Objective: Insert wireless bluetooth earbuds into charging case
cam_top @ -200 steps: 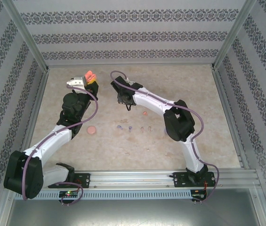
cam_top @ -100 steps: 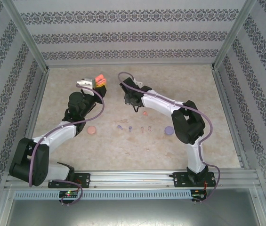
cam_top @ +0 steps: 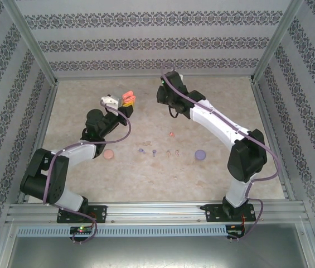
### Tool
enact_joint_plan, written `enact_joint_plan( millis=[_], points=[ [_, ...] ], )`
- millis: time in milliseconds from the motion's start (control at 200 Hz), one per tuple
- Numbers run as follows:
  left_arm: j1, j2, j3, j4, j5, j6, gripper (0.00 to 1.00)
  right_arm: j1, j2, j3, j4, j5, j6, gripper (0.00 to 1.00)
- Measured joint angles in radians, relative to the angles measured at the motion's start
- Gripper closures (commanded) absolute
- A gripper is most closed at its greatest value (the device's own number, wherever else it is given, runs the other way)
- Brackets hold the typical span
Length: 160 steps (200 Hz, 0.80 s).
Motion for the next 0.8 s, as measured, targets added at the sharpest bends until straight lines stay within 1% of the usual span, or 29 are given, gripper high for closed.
enact_joint_plan(
  millis=[235,360,450,599,724,799],
  points=[
    [-0.008,0.079,0.089,0.026,0.023,0.034,1.0,-0.016,-0.09,0.0,0.074,-0.044,-0.02,0.76],
    [-0.037,0.095,0.134,0.029,0.006,0.077,1.0,-0.016,-0.142,0.0,0.131,-0.066,-0.026,0.76],
    [-0.071,0.101,0.162,0.029,-0.035,0.126,1.0,-0.016,-0.177,-0.009,0.18,-0.077,-0.026,0.75],
    [-0.138,0.11,0.193,0.06,-0.142,0.206,1.0,-0.016,-0.235,-0.063,0.281,-0.095,-0.01,0.74],
    [-0.173,0.134,0.213,0.114,-0.226,0.235,1.0,-0.016,-0.259,-0.113,0.363,-0.105,0.014,0.74],
    [-0.185,0.15,0.232,0.138,-0.257,0.237,1.0,-0.016,-0.259,-0.13,0.399,-0.112,0.032,0.74]
  ],
)
